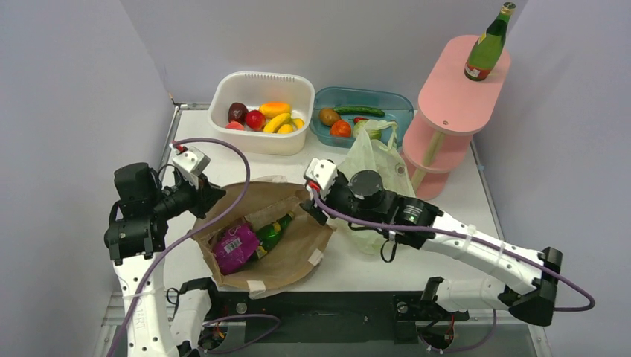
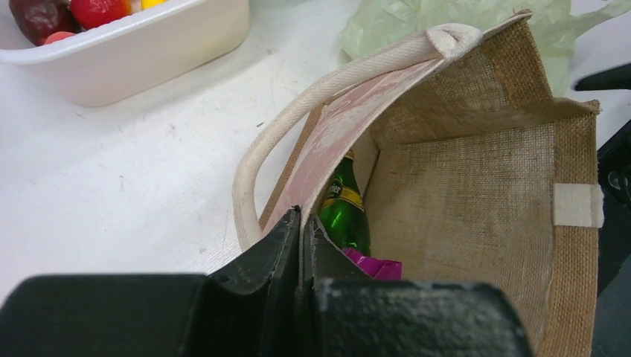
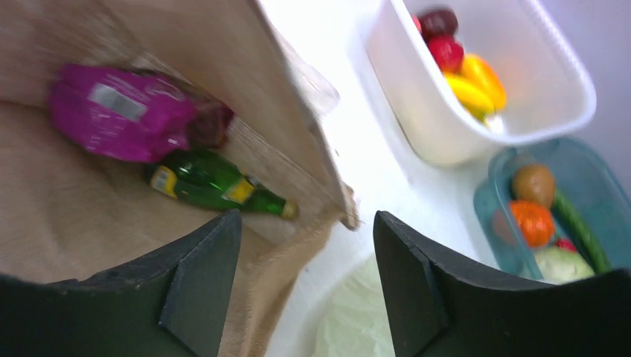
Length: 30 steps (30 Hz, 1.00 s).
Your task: Untie the knot of the grocery bags and take out the mixed food
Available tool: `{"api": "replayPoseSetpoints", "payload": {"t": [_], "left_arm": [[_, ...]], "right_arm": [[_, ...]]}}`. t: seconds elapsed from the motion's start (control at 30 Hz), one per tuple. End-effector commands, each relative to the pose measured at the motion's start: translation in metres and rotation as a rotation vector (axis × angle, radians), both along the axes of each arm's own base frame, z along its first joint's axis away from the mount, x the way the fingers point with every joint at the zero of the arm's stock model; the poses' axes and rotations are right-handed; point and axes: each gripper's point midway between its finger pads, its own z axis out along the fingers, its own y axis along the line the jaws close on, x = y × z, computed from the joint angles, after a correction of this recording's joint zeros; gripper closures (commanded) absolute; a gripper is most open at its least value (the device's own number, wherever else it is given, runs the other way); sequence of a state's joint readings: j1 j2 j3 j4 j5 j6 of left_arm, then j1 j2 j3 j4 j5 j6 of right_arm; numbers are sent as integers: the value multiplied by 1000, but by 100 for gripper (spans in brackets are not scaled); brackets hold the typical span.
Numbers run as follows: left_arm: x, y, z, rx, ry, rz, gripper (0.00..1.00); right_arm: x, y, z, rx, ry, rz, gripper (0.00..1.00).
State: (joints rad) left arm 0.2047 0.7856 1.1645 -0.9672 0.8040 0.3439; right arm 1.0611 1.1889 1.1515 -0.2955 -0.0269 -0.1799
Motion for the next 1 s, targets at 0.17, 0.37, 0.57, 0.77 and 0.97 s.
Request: {"api": "replayPoseSetpoints", "payload": {"t": [0.17, 0.37, 0.57, 0.77, 0.97], "left_arm": [[4, -9, 24, -19, -136, -64, 100], [15, -6, 18, -35, -110, -39, 100], [19, -4, 8, -44, -79, -26, 100], [16, -5, 7, -47, -81, -26, 100], [14, -3, 1, -44, -71, -9, 100]], "right_arm": [[-101, 60, 17, 18, -178, 474, 37], [-113, 112, -13, -118, -318, 637, 34], [-118, 150, -52, -213, -415, 770, 32], [-107, 182, -103, -321, -506, 799, 33], [-86, 199, -116, -331, -482, 685, 61]]}}
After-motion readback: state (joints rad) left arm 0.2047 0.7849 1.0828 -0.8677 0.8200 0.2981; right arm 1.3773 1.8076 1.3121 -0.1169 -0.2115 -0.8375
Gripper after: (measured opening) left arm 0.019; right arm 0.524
